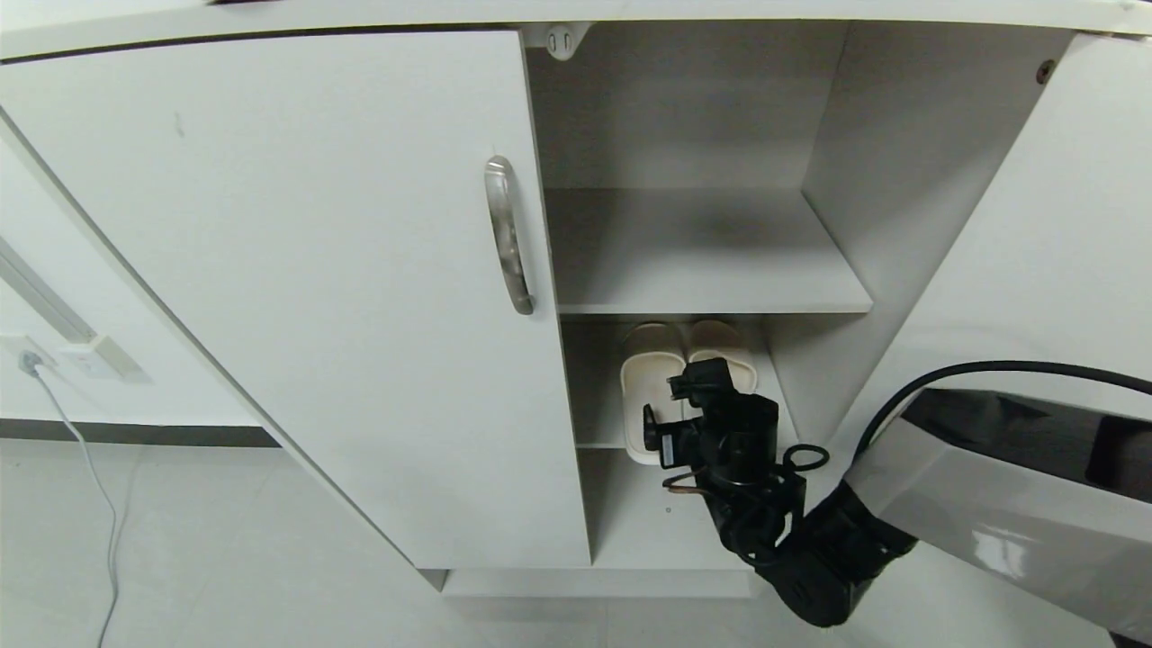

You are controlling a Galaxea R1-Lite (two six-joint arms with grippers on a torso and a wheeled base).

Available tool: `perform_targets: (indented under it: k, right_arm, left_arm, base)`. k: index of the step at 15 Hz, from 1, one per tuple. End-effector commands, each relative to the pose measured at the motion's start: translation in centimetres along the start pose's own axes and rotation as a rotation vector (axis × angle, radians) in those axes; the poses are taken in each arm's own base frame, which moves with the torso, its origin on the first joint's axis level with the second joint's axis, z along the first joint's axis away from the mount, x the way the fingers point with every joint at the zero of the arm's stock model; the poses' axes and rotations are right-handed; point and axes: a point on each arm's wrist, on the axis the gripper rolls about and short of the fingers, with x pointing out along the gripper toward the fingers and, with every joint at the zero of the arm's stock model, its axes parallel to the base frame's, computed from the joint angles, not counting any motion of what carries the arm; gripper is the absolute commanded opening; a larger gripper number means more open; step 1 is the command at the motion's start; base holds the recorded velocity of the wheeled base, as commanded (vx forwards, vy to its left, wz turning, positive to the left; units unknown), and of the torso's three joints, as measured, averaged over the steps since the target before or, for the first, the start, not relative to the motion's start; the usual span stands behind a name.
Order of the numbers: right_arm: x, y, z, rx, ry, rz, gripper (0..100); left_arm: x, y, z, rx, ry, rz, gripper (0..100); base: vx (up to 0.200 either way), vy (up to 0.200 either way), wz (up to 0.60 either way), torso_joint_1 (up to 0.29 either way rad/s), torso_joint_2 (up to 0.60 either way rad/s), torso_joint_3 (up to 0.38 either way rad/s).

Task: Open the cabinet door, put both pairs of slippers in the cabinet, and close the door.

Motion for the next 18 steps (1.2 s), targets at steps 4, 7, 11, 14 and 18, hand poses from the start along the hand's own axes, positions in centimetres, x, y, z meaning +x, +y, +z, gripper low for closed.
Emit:
perform_targets:
  k: [4,7,11,14,18]
  right_arm:
    - [-4.72,-0.11,1.3,-0.036,-0.026,0.07,100]
    - [-4.84,0.02,1.38,-0.036,-0.029,0.074,100]
    - [-4.92,0.03,1.27,-0.039,-0.025,0.074,100]
    - [-4.86,-0.07,1.09,-0.042,-0.02,0.071,100]
    - [-4.79,-0.16,1.09,-0.042,-0.02,0.068,100]
  left_arm:
    - [0.01,0.0,0.01,0.003,0.001,0.0,0]
    - [0.01,0.0,0.01,0.001,0.001,0.0,0]
    - [0.01,0.0,0.01,0.001,0.001,0.0,0]
    - [0.01,0.0,0.01,0.0,0.001,0.0,0]
    - [0.01,0.0,0.01,0.001,0.001,0.0,0]
  base:
    - [0.0,0.0,0.0,0.0,0.0,0.0]
    - [0.0,0.0,0.0,0.0,0.0,0.0]
    - [-0.15,0.0,0.0,0.003,0.0,0.003]
    - [-0.2,0.0,0.0,-0.002,0.0,0.004]
    - [-0.1,0.0,0.0,0.001,0.0,0.004]
